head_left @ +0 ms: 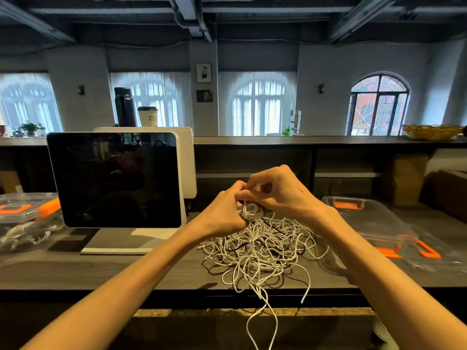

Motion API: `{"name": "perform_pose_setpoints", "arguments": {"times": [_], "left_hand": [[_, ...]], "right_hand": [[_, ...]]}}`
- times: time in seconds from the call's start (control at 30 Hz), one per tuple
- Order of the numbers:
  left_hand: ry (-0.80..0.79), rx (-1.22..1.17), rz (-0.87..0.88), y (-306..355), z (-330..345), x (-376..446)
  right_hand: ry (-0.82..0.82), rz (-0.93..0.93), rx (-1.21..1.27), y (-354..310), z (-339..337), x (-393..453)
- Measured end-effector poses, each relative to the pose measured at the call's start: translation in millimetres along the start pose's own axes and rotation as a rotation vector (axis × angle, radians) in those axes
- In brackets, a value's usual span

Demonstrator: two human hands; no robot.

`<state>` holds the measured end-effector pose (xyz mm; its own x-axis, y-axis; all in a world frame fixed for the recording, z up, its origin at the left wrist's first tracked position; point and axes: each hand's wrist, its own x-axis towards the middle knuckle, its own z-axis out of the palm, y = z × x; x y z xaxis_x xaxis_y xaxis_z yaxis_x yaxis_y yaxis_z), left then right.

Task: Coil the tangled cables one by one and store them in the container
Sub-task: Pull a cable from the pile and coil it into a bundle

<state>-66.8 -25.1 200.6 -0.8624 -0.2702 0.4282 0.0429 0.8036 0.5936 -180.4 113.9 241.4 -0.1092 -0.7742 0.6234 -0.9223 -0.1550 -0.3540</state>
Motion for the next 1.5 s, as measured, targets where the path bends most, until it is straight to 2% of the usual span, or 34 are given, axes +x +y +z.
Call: {"name": "perform_pose_setpoints", "arguments": {"times": [0.13, 0.3, 0.33, 0.4, 0.47, 0.63, 0.77, 0.9, 1.1, 1.27, 1.4, 1.5], "left_hand": [[0.143, 0.02, 0.143, 1, 6, 0], [0.262, 0.433, 0.364, -5, 8, 0], [0.272, 0.457, 0.401, -4, 7, 0], [0.224, 0.276, 0.406, -1, 6, -1], [0.089, -0.12, 0.304, 5, 5, -2], [-0.085, -0.934, 0.004, 12, -2, -12], [-0.088, -1.274, -0.183, 15, -4, -15], [-0.133, -1.383, -0.26, 18, -5, -13], [-0.179, -1.459, -0.259, 16, -5, -14], [-0.221, -1.328, -0.25, 12, -12, -13], [-0.185, -1.151, -0.288, 16, -11, -13], [-0.151, -1.178, -0.272, 17, -10, -14]], "right_hand": [[0.069, 0.156, 0.202, 1, 2, -3], [0.048, 0.39, 0.487, 2, 11, -8], [0.043, 0.444, 0.579, 4, 13, -10], [0.037, 0.542, 0.73, 8, 16, -13], [0.058, 0.572, 0.767, 12, 16, -16], [0.211, 0.407, 0.802, 14, 14, -25], [0.229, 0.261, 0.799, 9, 15, -30], [0.191, 0.187, 0.823, 1, 16, -28], [0.183, 0.209, 0.805, 0, 20, -25], [0.163, 0.143, 0.702, -3, 16, -26], [0.191, 0.082, 0.615, -6, 20, -23], [0.229, 0.086, 0.593, -10, 19, -21]]}}
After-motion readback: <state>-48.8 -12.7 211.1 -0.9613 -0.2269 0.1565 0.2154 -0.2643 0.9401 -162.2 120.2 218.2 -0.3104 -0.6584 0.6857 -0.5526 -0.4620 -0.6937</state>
